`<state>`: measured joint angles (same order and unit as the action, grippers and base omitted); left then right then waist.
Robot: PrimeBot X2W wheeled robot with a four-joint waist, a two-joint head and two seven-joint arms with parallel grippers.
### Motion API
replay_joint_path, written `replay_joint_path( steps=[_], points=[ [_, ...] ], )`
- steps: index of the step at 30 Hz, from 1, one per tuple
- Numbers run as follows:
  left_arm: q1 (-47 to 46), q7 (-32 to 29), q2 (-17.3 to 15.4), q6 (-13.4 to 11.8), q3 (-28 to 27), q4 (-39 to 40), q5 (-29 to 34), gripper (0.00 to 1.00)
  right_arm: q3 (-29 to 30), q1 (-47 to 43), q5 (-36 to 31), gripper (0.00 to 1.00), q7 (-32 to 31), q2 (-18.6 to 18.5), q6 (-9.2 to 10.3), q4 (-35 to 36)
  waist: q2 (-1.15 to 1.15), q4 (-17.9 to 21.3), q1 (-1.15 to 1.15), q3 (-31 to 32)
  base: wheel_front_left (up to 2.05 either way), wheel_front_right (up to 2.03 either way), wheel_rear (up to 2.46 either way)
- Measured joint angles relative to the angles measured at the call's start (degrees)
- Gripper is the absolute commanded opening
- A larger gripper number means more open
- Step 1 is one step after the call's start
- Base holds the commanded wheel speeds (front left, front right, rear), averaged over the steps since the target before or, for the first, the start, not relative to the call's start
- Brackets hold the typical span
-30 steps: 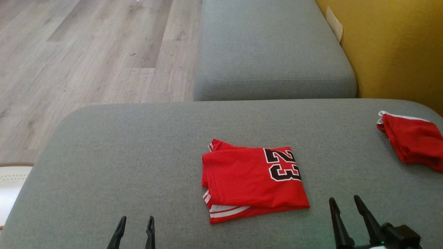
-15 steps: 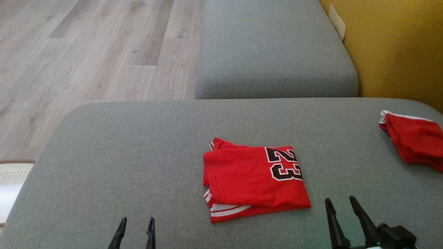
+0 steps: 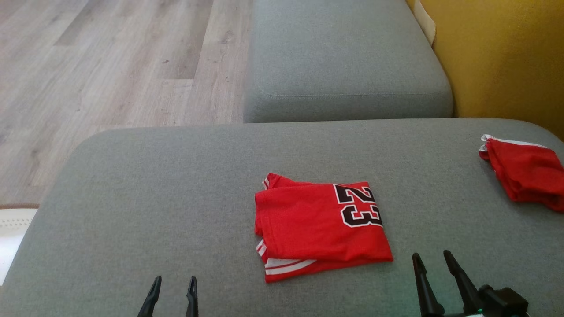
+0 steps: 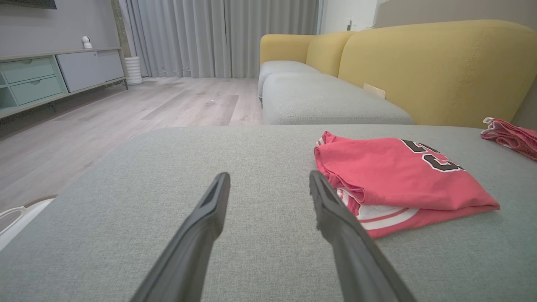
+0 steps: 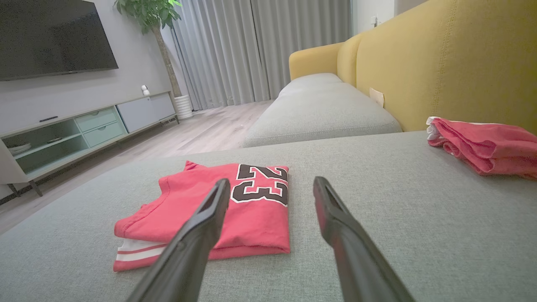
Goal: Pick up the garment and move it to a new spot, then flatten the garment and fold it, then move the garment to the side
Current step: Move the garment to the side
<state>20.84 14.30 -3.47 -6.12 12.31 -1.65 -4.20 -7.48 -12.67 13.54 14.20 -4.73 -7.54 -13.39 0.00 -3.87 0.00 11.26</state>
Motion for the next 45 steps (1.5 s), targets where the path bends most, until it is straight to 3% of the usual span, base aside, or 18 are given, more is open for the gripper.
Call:
replay_joint_path(
  steps=[15,22,28,37,45],
  points=[
    [-2.25,0.0,0.0,-0.93,1.8,0.82,0.0,1.0,-0.57,0.7,-0.49,1.0,0.0,-0.55,0.0,-0.15,0.0,0.22,0.0,-4.19,0.0,0.0,0.0],
    [-5.81,0.0,0.02,-0.87,3.13,1.42,0.03,1.0,-1.55,7.33,1.4,1.0,0.0,-2.96,0.0,-2.64,0.0,-0.8,0.0,-7.63,0.0,0.0,0.0],
    [-7.6,0.0,0.03,0.13,4.23,1.34,0.1,1.0,-5.92,16.28,8.8,1.0,-0.12,-5.77,0.0,-11.36,0.0,-1.74,0.0,-10.04,0.0,0.0,0.0],
    [-10.98,0.0,0.04,0.91,7.13,1.11,0.1,1.0,-17.17,31.57,23.41,1.0,-9.49,-13.85,0.0,-20.09,0.0,-3.48,0.0,-14.34,0.0,0.0,0.0],
    [-14.8,0.0,0.05,1.18,8.92,0.76,0.09,1.0,-21.91,37.27,32.25,1.0,-18.35,-15.17,0.0,-26.69,0.0,-4.88,0.0,-18.52,0.0,0.0,0.0]
  ],
)
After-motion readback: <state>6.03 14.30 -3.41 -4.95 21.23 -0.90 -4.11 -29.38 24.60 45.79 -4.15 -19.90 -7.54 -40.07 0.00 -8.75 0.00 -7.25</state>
